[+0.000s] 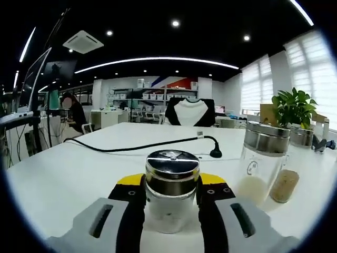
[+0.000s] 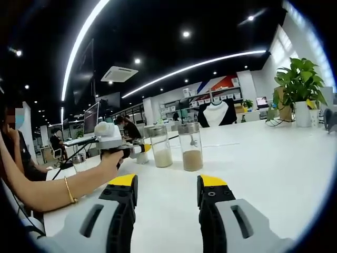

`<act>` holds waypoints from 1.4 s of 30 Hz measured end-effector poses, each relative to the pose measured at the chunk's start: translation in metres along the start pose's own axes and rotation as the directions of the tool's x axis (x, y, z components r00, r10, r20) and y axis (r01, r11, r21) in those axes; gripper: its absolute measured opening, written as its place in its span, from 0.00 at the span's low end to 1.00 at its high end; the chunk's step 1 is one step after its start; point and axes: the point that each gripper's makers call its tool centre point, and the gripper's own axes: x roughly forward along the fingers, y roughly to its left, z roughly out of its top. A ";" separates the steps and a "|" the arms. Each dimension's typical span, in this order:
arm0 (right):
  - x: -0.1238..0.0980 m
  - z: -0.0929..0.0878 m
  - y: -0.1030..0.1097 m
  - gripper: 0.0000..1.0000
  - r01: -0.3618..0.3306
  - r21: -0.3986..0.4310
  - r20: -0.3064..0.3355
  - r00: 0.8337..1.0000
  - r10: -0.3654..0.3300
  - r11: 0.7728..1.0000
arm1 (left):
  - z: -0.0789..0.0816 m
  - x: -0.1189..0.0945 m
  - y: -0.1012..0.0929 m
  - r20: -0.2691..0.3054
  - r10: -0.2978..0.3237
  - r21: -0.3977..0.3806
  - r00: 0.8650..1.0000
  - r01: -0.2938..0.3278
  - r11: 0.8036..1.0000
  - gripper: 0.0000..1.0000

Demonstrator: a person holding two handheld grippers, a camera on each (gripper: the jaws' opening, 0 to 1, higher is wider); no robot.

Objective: Rotate the seasoning bottle until the label or dispensing opening points toward the visible target arrow and the bottle remains upright within the marked orientation range

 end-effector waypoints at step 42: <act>-0.005 0.007 0.015 0.44 -0.024 -0.013 0.017 1.000 0.024 1.000 | 0.019 -0.042 -0.021 0.031 -0.099 0.034 0.995 0.098 0.995 0.38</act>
